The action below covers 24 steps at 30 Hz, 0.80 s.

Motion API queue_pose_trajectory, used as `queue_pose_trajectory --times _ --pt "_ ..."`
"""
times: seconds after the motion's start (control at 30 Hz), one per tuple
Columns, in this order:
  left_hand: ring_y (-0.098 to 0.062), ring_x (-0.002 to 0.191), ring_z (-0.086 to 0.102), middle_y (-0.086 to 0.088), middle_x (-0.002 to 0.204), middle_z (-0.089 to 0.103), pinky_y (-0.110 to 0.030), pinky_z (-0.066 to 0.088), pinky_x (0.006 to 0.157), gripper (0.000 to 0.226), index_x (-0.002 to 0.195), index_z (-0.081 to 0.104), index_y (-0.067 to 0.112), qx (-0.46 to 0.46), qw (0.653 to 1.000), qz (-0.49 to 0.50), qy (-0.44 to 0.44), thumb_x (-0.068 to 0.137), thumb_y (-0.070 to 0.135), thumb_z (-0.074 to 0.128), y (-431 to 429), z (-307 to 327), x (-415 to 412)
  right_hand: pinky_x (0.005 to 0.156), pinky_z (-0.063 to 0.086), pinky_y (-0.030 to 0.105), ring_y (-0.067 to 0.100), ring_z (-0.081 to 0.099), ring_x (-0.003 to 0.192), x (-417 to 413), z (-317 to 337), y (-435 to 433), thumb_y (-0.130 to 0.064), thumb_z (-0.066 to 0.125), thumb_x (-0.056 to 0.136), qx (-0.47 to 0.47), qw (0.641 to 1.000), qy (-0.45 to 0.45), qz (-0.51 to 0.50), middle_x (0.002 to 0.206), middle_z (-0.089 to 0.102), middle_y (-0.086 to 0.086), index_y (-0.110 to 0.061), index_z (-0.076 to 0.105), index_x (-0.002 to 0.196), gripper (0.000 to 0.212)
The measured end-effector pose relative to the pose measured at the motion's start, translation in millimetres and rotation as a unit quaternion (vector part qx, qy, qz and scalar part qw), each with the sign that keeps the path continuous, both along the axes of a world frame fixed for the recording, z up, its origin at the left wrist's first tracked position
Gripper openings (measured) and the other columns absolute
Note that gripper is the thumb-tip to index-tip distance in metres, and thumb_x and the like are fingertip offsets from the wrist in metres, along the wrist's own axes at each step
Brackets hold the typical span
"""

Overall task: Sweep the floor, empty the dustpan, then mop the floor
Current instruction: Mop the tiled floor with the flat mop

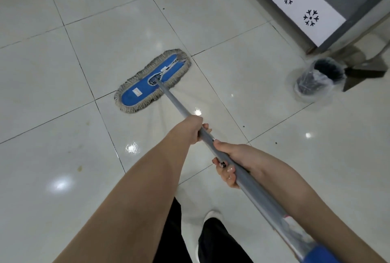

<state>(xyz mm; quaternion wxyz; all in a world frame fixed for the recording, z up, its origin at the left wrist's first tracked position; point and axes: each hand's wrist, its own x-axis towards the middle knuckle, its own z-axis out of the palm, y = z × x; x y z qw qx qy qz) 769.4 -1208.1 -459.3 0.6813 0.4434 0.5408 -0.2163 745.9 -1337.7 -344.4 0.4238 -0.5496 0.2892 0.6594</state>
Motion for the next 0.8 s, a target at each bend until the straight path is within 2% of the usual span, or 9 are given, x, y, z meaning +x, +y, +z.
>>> queue_pose_trajectory --times 0.07,0.17,0.23,0.4,0.5,0.6,0.8 --pt "-0.012 0.055 0.049 -0.002 0.063 0.045 -0.019 0.046 0.044 0.009 0.101 0.042 0.008 -0.010 1.000 0.003 0.009 0.101 0.015 0.037 -29.2 7.6 -17.2 0.028 0.030 0.008 0.006 0.033 0.022 -16.6 7.9 -27.2 -0.053 0.052 0.090 -0.007 1.000 0.007 0.004 0.038 0.041 0.000 -0.009 0.045 0.067 0.051" --pt "-0.013 0.052 0.049 -0.002 0.062 0.044 -0.018 0.045 0.039 0.022 0.081 0.043 0.008 -0.028 0.999 0.013 0.020 0.101 0.014 0.037 -60.6 19.6 -37.4 0.028 0.027 0.007 0.005 0.031 0.021 -35.4 23.7 -55.4 -0.054 0.049 0.091 -0.021 0.999 0.005 0.023 0.036 0.039 -0.001 -0.010 0.043 0.066 0.051" --pt "-0.013 0.046 0.053 -0.003 0.062 0.045 -0.019 0.046 0.040 0.026 0.076 0.041 0.009 -0.034 0.999 0.011 0.021 0.101 0.014 0.036 -75.1 28.3 -45.5 0.028 0.025 0.006 0.004 0.029 0.020 -42.5 32.7 -67.0 -0.054 0.047 0.092 -0.031 0.999 0.002 0.033 0.035 0.037 -0.002 -0.011 0.041 0.066 0.051" --pt "-0.013 0.055 0.051 -0.003 0.064 0.047 -0.022 0.045 0.048 0.024 0.079 0.042 0.008 -0.041 0.999 0.016 0.020 0.101 0.015 0.037 -74.9 37.2 -57.6 0.027 0.025 0.006 0.004 0.029 0.019 -52.6 41.5 -62.2 -0.056 0.041 0.094 -0.041 0.998 -0.011 0.046 0.034 0.035 -0.003 -0.011 0.040 0.065 0.053" --pt "-0.014 0.057 0.051 -0.003 0.064 0.046 -0.023 0.045 0.050 0.013 0.096 0.043 0.006 -0.055 0.998 0.023 0.003 0.102 0.017 0.038 -57.5 32.6 -60.7 0.028 0.025 0.006 0.005 0.029 0.020 -55.1 38.4 -43.1 -0.059 0.039 0.093 -0.043 0.997 -0.020 0.060 0.034 0.035 -0.002 -0.010 0.040 0.066 0.056" --pt "-0.016 0.056 0.051 -0.004 0.064 0.046 -0.025 0.045 0.051 0.013 0.109 0.040 0.008 -0.073 0.997 0.036 -0.014 0.101 0.019 0.040 -38.4 27.4 -58.4 0.028 0.025 0.007 0.007 0.029 0.020 -50.3 37.7 -22.2 -0.062 0.037 0.092 -0.060 0.995 -0.038 0.067 0.036 0.035 -0.001 -0.007 0.042 0.069 0.060" --pt "-0.015 0.056 0.051 -0.005 0.064 0.046 -0.023 0.047 0.053 0.011 0.105 0.041 0.006 -0.092 0.991 0.095 -0.029 0.100 0.016 0.043 7.1 21.1 -41.5 0.028 0.027 0.008 0.007 0.029 0.020 -34.0 37.2 25.7 -0.062 0.038 0.091 -0.069 0.994 -0.054 0.064 0.038 0.035 0.000 -0.005 0.044 0.071 0.061"
